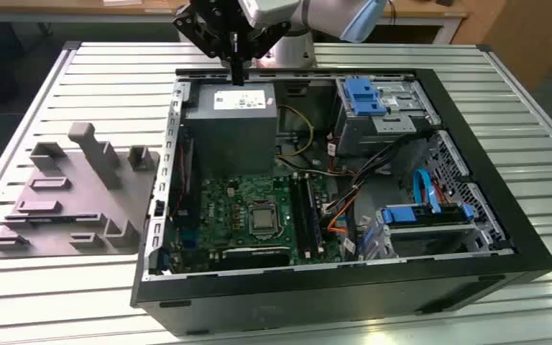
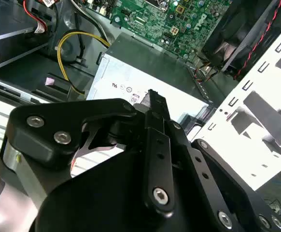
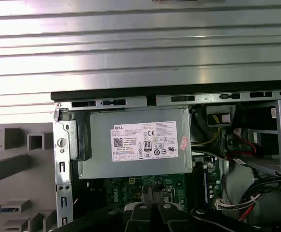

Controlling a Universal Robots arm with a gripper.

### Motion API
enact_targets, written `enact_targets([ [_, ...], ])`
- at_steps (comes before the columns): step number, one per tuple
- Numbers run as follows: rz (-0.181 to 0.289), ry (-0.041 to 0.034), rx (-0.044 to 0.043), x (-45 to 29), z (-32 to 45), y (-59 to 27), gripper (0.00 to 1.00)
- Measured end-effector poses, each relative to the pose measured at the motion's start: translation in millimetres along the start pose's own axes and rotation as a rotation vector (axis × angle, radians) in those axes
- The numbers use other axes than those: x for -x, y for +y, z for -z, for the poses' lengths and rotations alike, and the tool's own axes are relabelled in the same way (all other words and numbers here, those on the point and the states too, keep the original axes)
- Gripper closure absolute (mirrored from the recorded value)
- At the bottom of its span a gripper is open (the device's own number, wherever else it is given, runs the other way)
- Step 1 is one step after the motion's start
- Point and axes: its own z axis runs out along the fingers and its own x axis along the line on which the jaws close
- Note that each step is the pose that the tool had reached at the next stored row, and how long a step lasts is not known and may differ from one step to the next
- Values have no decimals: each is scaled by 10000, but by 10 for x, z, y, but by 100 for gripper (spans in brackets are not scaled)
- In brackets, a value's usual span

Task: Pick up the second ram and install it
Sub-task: 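Reach for the second ram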

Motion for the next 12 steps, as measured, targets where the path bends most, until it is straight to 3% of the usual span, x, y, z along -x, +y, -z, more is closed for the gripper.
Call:
enact_targets([
  [12, -1, 0, 0, -1, 0, 0, 90],
])
